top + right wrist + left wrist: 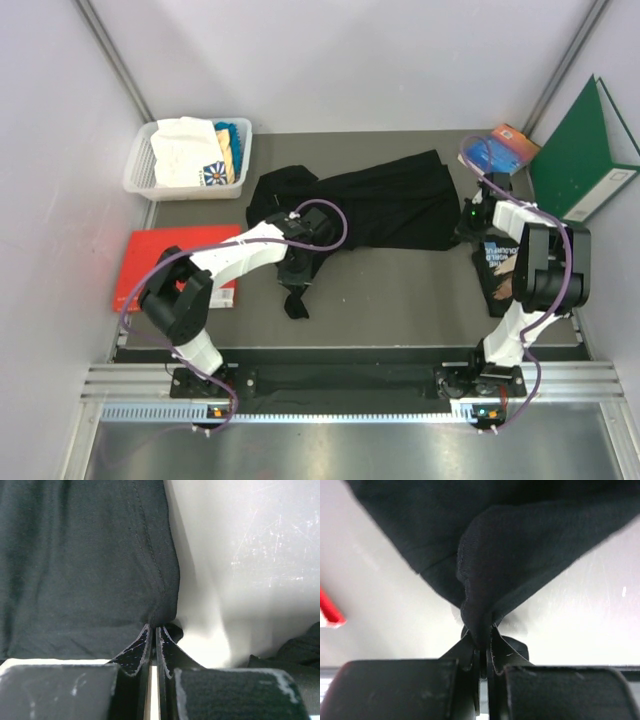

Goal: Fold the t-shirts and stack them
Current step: Flatten the tshirt out

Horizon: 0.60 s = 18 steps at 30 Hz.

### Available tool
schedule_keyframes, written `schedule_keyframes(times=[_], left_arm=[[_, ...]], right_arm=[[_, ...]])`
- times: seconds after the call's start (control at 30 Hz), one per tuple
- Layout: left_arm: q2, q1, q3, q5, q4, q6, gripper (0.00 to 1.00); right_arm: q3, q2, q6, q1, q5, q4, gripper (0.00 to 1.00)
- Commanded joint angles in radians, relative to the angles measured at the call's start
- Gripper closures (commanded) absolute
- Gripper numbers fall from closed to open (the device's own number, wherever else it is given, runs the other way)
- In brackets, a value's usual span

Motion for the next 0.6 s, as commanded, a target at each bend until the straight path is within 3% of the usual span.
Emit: schedule_keyframes(times=[0.0,0.2,0.4,0.43,0.53,0.57], left_arm=[[-0.103,-0.008,0.063,-0.060,-0.168,-0.031,1.00],[-0.192,-0.051,0.065,0.026,-0.247,-0.025,1.00],[-0.217,-0.165,0.079,0.054,-0.271,-0.040,0.82],[-0.211,-0.177,0.074,0.063,-0.270,-0.040,0.75],[-0.174,-0.224,0.056,0.107,-0.276,-0.040,0.35],[-0.168,-0.261,0.057,0.100,-0.282,-0.046,0.16]], right_arm=[[0.006,-0.100,-0.007,-0.001,-0.022,0.005,1.00],[0.006,-0.168,-0.006,-0.001,0.006,-0.062,1.00],[0.026,-0.173,-0.004,-0.001,0.017,-0.097,1.00],[0.027,-0.170,-0.003,-0.001,0.017,-0.100,1.00],[0.043,-0.170,-0.004,-0.001,0.029,-0.120,1.00],[0.052,-0.170,-0.004,-0.003,0.033,-0.131,1.00]])
